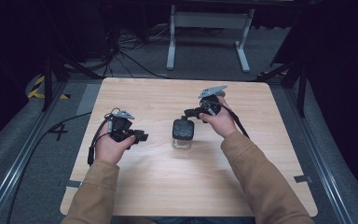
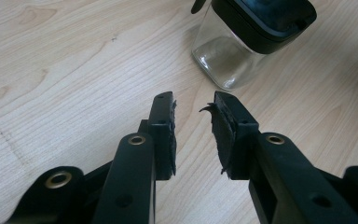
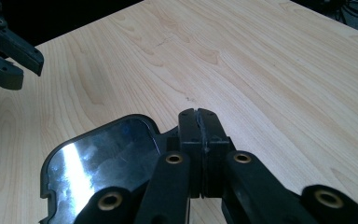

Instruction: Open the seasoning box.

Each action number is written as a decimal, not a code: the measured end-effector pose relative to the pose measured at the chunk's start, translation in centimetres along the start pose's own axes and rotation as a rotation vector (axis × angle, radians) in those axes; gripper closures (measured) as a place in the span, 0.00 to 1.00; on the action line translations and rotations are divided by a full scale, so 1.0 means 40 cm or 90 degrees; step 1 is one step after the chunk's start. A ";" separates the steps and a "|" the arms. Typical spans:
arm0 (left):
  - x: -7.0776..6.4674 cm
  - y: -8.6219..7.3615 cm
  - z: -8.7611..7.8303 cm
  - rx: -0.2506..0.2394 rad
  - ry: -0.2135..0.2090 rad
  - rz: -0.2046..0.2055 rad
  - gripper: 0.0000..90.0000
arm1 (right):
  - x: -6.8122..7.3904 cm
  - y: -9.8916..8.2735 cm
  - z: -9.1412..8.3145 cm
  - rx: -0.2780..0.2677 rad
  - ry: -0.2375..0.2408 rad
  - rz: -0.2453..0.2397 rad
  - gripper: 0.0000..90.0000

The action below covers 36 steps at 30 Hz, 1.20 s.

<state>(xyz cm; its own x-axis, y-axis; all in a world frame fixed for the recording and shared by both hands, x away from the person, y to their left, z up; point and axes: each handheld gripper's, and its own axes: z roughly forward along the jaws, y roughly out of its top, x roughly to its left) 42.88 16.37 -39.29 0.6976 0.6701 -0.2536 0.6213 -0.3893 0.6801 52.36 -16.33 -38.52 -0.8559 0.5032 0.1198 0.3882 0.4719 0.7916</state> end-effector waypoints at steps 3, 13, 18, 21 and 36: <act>-0.005 0.002 0.005 0.002 -0.001 0.003 0.77 | 0.000 0.000 0.000 0.000 0.001 0.002 1.00; -0.046 0.020 0.039 0.004 -0.035 0.044 0.84 | 0.001 -0.001 0.000 -0.001 0.003 0.004 1.00; -0.053 0.023 0.044 0.003 -0.044 0.046 0.87 | 0.000 -0.003 0.000 -0.005 0.003 0.008 1.00; -0.052 0.023 0.042 0.002 -0.047 0.046 0.88 | -0.001 -0.004 0.000 -0.006 0.003 0.010 1.00; -0.088 0.047 0.077 -0.021 -0.105 0.057 0.99 | -0.002 -0.006 0.001 -0.006 -0.002 0.012 1.00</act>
<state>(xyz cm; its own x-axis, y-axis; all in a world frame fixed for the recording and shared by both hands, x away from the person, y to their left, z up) 42.67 11.34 -39.24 0.8005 0.5200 -0.2978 0.5434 -0.4203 0.7267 52.36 -16.46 -38.72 -0.8474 0.5138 0.1336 0.4015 0.4555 0.7945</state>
